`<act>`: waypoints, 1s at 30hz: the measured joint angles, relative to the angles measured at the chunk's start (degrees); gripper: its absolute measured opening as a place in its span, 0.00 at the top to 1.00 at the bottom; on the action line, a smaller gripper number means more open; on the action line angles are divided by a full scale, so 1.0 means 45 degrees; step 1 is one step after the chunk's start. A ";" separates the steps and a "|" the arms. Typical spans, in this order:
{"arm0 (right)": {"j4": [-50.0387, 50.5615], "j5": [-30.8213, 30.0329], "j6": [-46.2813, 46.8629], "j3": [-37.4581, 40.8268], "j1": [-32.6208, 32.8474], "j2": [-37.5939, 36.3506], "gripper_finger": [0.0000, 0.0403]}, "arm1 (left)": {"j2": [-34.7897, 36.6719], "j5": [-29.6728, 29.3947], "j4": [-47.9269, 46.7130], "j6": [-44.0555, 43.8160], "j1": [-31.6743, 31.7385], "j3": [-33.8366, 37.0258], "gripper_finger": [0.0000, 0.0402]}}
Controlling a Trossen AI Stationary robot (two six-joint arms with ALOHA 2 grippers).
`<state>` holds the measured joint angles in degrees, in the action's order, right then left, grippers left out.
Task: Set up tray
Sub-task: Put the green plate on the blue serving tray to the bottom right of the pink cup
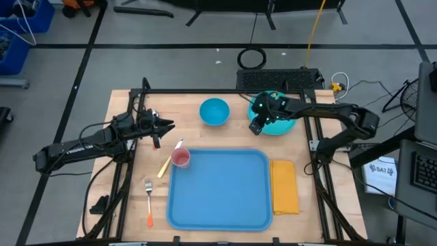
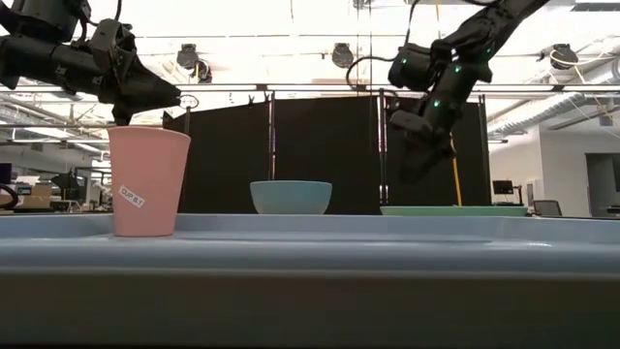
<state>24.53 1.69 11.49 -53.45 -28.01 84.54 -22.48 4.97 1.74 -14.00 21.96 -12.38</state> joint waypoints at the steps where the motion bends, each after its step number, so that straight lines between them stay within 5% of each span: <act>1: 0.0049 0.0011 0.0005 0.0000 0.0043 0.0164 0.62 | 0.0000 -0.0005 0.0005 0.0000 0.0000 0.0000 0.72; 30: -0.2129 -0.0254 0.0957 0.1902 0.0253 0.0765 0.63 | 0.0000 -0.0024 0.0000 0.0053 0.0000 0.0000 0.72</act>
<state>14.94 0.55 15.79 -44.89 -26.87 87.99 -22.48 4.86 1.74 -13.76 21.96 -12.38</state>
